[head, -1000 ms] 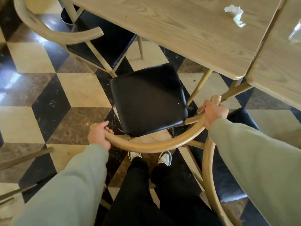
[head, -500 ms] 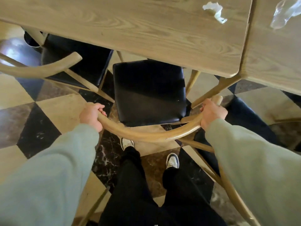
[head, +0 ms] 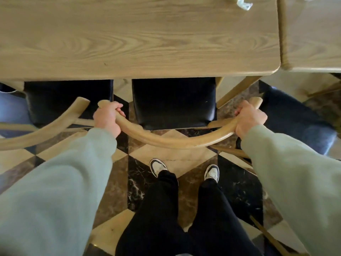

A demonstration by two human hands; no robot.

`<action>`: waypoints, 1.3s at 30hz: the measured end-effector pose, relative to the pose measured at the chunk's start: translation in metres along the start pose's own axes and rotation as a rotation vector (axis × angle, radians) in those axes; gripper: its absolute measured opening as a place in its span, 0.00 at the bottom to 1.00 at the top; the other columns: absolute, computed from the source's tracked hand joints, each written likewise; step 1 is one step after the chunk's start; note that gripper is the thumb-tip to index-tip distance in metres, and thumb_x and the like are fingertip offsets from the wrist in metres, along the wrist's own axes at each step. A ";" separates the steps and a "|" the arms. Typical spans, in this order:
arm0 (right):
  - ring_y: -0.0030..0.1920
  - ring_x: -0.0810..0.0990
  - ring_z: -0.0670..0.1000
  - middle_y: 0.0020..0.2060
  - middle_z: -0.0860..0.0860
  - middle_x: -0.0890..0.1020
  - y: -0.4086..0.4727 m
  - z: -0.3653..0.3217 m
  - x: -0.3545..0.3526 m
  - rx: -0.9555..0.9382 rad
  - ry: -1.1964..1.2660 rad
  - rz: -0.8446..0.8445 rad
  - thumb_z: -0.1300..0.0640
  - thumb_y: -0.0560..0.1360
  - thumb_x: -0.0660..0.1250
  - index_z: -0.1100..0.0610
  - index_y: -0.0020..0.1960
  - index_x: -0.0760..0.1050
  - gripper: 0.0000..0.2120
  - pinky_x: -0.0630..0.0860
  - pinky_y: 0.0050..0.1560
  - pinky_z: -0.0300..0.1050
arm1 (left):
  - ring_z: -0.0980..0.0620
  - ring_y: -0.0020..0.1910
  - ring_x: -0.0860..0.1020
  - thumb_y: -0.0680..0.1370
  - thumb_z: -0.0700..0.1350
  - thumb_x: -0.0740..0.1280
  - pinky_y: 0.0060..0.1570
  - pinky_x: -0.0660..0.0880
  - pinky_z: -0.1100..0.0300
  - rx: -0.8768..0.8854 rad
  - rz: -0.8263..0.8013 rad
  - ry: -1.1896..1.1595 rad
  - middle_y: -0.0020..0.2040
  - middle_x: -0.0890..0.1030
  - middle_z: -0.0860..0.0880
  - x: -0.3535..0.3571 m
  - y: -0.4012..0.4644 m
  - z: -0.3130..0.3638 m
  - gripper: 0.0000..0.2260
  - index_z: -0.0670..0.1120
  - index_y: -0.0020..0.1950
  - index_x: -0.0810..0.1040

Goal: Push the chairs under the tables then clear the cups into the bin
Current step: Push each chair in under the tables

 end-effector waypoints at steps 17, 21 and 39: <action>0.30 0.81 0.44 0.23 0.43 0.81 -0.014 -0.007 0.032 0.017 0.072 0.013 0.50 0.66 0.71 0.52 0.48 0.83 0.12 0.77 0.38 0.46 | 0.52 0.36 0.80 0.71 0.43 0.76 0.56 0.81 0.43 -0.110 0.044 -0.067 0.29 0.78 0.52 -0.017 0.035 0.013 0.08 0.48 0.39 0.77; 0.34 0.82 0.46 0.28 0.44 0.82 -0.017 -0.007 0.032 0.011 0.079 0.000 0.51 0.66 0.71 0.52 0.50 0.82 0.13 0.78 0.41 0.49 | 0.54 0.32 0.78 0.71 0.44 0.77 0.54 0.82 0.48 -0.093 0.040 -0.076 0.30 0.78 0.53 -0.016 0.030 0.016 0.08 0.48 0.41 0.78; 0.50 0.82 0.54 0.53 0.54 0.82 -0.033 0.013 0.035 0.043 -0.097 -0.246 0.46 0.78 0.70 0.55 0.67 0.74 0.22 0.79 0.51 0.50 | 0.48 0.62 0.74 0.83 0.50 0.69 0.70 0.72 0.49 0.018 -0.004 0.137 0.64 0.73 0.48 -0.020 -0.029 -0.022 0.30 0.48 0.82 0.61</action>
Point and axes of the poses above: each hand's wrist, its own y-axis towards the middle knuckle, its own x-axis out of the palm, z = x × y, the point moved 8 cm from there along y, towards the middle knuckle
